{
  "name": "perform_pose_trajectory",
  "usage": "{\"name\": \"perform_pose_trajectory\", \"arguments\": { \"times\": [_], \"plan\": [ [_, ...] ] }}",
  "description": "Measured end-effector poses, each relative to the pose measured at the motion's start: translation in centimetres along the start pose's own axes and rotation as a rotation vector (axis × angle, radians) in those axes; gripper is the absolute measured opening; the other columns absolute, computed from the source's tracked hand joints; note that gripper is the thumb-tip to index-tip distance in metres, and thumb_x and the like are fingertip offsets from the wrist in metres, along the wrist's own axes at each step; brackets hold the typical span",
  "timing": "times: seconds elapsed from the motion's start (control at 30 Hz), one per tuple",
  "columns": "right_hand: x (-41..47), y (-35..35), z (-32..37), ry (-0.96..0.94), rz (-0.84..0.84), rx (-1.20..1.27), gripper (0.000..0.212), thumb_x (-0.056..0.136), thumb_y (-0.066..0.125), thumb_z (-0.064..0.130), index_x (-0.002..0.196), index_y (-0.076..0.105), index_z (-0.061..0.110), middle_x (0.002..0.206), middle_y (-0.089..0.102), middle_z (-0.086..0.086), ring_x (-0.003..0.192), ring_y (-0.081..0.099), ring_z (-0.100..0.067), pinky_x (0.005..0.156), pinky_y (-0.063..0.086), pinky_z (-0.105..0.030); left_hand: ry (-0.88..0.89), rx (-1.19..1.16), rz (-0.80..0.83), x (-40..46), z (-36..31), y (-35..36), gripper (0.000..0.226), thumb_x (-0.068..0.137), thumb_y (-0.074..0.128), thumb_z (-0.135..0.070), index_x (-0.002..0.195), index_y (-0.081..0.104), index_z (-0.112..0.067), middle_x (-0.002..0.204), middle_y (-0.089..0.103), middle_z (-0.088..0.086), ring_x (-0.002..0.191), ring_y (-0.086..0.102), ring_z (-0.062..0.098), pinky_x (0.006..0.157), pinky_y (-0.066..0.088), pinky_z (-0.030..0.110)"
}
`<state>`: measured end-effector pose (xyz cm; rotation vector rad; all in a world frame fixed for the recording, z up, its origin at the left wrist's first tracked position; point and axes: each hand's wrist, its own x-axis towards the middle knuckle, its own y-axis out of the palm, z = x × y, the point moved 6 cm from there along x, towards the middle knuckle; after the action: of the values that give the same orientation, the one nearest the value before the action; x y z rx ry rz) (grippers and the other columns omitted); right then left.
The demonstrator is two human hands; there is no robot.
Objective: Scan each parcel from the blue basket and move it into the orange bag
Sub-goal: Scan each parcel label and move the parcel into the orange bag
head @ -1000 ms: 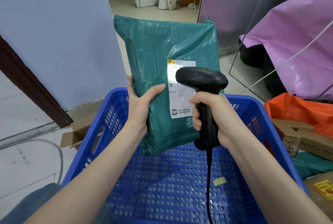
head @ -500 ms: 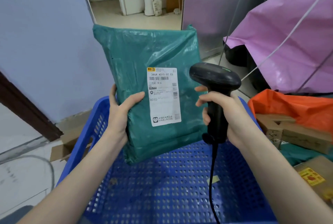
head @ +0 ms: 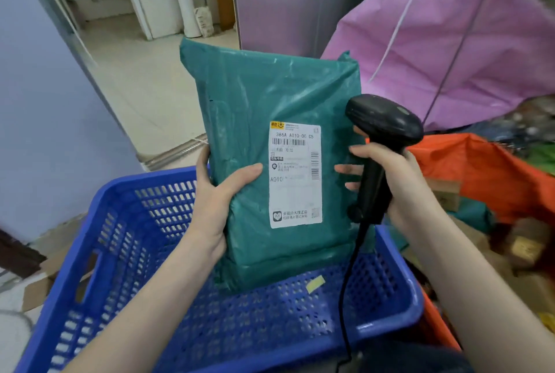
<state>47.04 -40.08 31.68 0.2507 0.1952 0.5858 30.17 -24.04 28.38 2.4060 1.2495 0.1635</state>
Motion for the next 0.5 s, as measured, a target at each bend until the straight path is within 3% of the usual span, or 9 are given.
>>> {"name": "perform_pose_trajectory", "arguments": {
  "times": [0.1, 0.2, 0.4, 0.5],
  "plan": [
    [-0.6, -4.2, 0.9, -0.018, -0.060, 0.066, 0.015, 0.084, 0.061, 0.001, 0.096, 0.059, 0.008, 0.087, 0.063, -0.004, 0.074, 0.071, -0.024, 0.059, 0.058, -0.036, -0.018, -0.014, 0.016, -0.5, 1.4, 3.2, 0.095, 0.052, 0.082, -0.013, 0.137, 0.042, -0.025, 0.116, 0.069, 0.003, 0.097, 0.070, 0.023, 0.075, 0.058, 0.037],
    [-1.1, -8.1, 1.9, -0.033, -0.077, 0.129, 0.020, 0.075, 0.065, 0.008, 0.094, 0.062, 0.010, 0.087, 0.066, -0.002, 0.084, 0.071, -0.026, 0.062, 0.060, -0.038, -0.030, -0.028, 0.035, -1.2, 2.8, 6.6, 0.103, 0.045, 0.084, -0.021, 0.138, 0.040, -0.023, 0.117, 0.069, 0.004, 0.097, 0.070, 0.023, 0.077, 0.057, 0.038],
    [-1.6, -15.7, 4.6, -0.026, -0.133, 0.217, 0.037, 0.069, 0.064, 0.015, 0.105, 0.061, 0.012, 0.100, 0.065, -0.004, 0.094, 0.071, -0.027, 0.076, 0.059, -0.043, -0.117, -0.022, 0.132, -1.9, 6.2, 14.5, 0.085, 0.062, 0.078, -0.017, 0.139, 0.041, -0.021, 0.115, 0.070, 0.005, 0.094, 0.071, 0.023, 0.071, 0.058, 0.035],
    [-2.0, -19.5, 5.6, -0.028, -0.229, 0.276, 0.034, 0.070, 0.063, 0.014, 0.103, 0.057, 0.011, 0.106, 0.062, -0.006, 0.095, 0.071, -0.025, 0.070, 0.060, -0.040, -0.154, 0.027, 0.182, -1.5, 8.4, 18.6, 0.083, 0.062, 0.079, -0.020, 0.137, 0.043, -0.021, 0.116, 0.069, 0.005, 0.096, 0.071, 0.024, 0.075, 0.058, 0.038]
  ]
}}
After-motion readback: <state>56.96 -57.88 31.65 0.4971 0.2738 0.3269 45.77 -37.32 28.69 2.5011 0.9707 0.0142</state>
